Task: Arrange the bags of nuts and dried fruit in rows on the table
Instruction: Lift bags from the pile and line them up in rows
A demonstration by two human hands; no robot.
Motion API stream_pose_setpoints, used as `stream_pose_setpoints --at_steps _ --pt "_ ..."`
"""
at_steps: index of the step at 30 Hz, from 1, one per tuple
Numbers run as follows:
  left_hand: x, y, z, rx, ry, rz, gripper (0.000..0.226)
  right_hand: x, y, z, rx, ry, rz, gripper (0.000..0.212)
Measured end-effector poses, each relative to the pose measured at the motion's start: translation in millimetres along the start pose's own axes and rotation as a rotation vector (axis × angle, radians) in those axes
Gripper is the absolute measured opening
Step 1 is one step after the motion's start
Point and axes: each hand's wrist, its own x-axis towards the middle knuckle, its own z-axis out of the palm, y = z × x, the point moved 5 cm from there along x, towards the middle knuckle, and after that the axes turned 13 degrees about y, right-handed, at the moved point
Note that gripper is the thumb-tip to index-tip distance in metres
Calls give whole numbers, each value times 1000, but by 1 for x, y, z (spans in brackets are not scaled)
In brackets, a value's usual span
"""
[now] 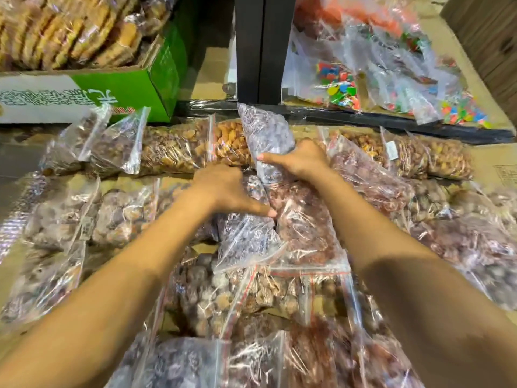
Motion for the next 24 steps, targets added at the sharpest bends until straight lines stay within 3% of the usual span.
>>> stream_pose_setpoints --at_steps 3,6,10,13,15,18,21,24 --pt "5 -2 -2 -13 -57 -26 70 -2 -5 4 91 -16 -24 122" --pt "1 -4 -8 -71 -88 -18 65 -11 -10 2 201 -8 -23 118" --pt "-14 -18 -10 -251 80 -70 62 -19 -7 -7 377 63 0 114" --pt "-40 -25 -19 -494 224 -178 103 -36 -5 -19 500 115 35 90" --pt "-64 -27 -25 -635 351 -239 108 -53 -2 -32 535 155 9 72" --pt "-101 -46 -29 -923 538 -406 96 -84 4 -54 571 214 -45 61" --pt "-139 -66 -25 -1185 604 -605 92 -121 10 -72 623 213 -96 60" --pt "-177 -77 -11 -1482 618 -701 61 -161 14 -79 686 227 -116 65"
